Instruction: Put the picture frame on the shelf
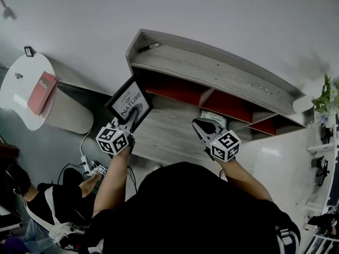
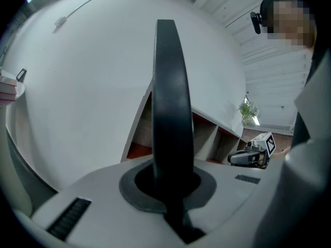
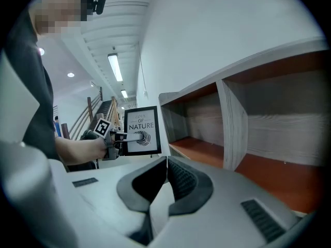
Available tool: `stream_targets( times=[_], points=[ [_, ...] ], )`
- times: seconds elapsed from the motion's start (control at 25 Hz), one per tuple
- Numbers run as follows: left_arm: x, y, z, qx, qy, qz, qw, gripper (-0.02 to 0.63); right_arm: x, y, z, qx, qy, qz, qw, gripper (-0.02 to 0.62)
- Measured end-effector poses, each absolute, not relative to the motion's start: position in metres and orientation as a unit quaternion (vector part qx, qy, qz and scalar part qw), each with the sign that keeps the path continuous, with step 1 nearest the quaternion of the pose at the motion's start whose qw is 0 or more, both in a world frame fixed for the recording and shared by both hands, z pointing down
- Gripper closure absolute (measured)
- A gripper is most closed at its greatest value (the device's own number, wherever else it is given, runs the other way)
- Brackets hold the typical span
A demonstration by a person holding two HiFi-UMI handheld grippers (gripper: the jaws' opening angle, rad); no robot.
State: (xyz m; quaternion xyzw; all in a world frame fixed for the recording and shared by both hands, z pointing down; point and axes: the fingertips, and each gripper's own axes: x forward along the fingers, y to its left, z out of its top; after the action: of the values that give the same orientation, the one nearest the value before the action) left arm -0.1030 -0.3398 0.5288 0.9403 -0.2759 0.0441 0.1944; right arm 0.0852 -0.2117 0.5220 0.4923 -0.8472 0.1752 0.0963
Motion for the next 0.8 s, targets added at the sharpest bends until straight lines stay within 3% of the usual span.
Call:
stream_targets(
  times=[0.8],
  points=[
    [-0.080,-0.376,0.534,0.936,-0.298,0.038,0.183,0.578,0.088,-0.217,0.531,0.489,-0.846,0.190,0.095,0.580]
  ],
)
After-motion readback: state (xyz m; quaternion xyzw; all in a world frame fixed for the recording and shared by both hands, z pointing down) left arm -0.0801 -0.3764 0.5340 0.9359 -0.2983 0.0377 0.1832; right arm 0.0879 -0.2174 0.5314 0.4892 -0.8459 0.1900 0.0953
